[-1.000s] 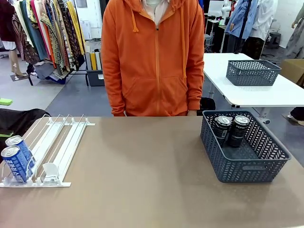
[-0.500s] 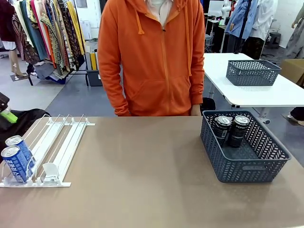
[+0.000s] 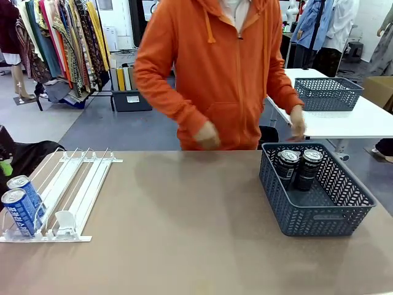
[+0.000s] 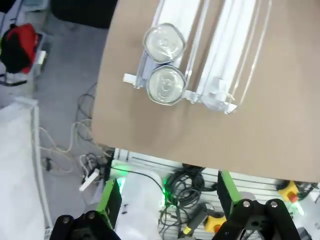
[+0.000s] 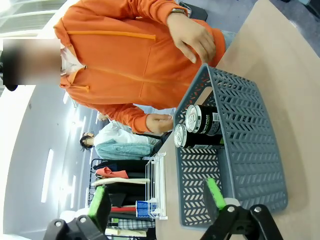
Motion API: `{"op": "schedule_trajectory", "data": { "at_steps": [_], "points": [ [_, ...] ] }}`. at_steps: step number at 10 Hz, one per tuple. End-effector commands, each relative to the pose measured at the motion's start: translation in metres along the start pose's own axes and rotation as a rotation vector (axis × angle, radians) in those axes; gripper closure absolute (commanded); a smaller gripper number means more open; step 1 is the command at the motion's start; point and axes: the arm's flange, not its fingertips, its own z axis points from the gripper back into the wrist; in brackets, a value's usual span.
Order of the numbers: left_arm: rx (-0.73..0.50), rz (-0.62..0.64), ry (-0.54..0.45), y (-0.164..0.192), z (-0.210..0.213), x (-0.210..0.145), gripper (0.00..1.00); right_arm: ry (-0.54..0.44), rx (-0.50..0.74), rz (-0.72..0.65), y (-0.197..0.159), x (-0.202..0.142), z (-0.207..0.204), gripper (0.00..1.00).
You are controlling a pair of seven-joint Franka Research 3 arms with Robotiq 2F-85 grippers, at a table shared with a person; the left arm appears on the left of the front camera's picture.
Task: Retrieve and store the cans from the dispenser.
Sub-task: Pick up one can from the Automatic Can Dispenser and place it in the middle of the table.
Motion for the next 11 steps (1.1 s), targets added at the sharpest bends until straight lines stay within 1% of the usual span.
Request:
{"op": "schedule_trajectory", "data": {
  "at_steps": [1,2,3,4,5,7,8,9,10,11],
  "points": [
    [-0.121,-0.016,0.009,0.009,0.004,0.0,0.0,0.003,0.004,0.002,0.003,0.001,0.001,0.0],
    [-0.121,-0.016,0.009,0.009,0.004,0.0,0.0,0.003,0.004,0.002,0.003,0.001,0.001,0.0],
    [-0.053,-0.004,0.008,0.005,0.002,0.0,0.0,0.003,0.004,0.002,0.003,0.001,0.001,0.0],
    [-0.051,-0.003,-0.038,0.003,-0.021,0.024,0.0,0.003,0.004,0.002,0.003,0.001,0.001,0.0],
    [-0.08,-0.044,-0.006,0.006,-0.045,0.042,0.0,0.003,0.004,0.002,0.003,0.001,0.001,0.0],
    [-0.113,0.003,0.019,0.014,-0.082,0.052,0.0,0.003,0.004,0.002,0.003,0.001,0.001,0.0],
    [-0.074,0.051,0.028,0.018,-0.097,0.054,0.0,0.003,0.004,0.002,0.003,0.001,0.001,0.0],
    [-0.079,0.059,0.051,0.021,-0.109,0.055,0.0,0.003,0.004,0.002,0.003,0.001,0.001,0.0],
    [-0.059,0.09,0.047,0.023,-0.116,0.055,0.0,0.003,0.004,0.002,0.003,0.001,0.001,0.0],
    [-0.092,0.069,0.035,0.02,-0.126,0.059,0.0,0.003,0.004,0.002,0.003,0.001,0.001,0.0]
  ]
}}
